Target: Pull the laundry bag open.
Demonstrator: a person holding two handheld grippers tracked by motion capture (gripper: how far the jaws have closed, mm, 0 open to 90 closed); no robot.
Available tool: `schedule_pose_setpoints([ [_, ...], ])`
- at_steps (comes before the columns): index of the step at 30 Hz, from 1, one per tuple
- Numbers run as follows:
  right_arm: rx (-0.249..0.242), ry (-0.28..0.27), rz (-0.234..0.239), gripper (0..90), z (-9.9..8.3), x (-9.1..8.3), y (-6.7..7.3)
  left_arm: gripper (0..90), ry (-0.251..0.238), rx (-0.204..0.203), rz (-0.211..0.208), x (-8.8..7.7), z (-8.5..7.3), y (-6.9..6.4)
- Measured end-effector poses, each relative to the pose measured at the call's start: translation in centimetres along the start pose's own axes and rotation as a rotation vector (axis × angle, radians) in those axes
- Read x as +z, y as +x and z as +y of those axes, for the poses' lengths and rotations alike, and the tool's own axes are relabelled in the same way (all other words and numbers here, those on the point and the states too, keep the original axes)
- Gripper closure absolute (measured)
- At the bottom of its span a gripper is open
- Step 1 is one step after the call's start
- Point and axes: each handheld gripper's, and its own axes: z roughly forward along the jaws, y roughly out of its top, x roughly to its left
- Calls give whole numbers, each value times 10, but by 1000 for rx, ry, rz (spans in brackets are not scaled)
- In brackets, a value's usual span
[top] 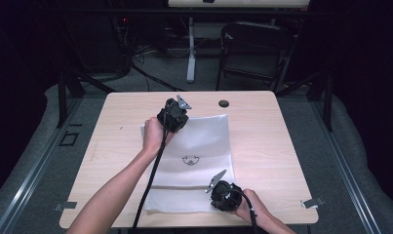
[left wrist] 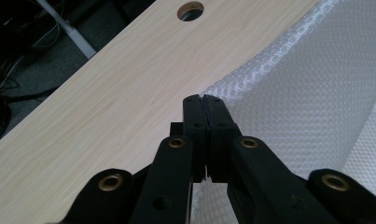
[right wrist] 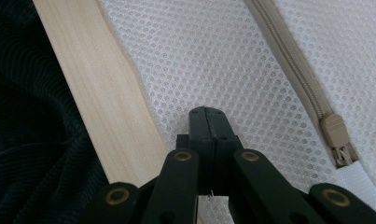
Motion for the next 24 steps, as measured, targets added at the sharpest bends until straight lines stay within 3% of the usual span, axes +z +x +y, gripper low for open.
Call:
schedule_pose_setpoints([
  [1,22,-18,8,900,-1,1,1,890,2,-3,-1,1,1,1],
  [4,23,-16,21,900,-1,1,1,890,-2,-2,13,6,4,2],
  [10,15,-1,3,900,-1,0,2,890,-1,-9,25,17,8,4],
  [12,3,13,9,900,0,-1,1,889,-5,-17,33,21,9,4],
  [15,32,-19,22,900,-1,1,2,889,-3,-27,39,26,9,6],
  [24,29,-21,25,900,-2,1,1,868,0,-68,59,45,5,14],
])
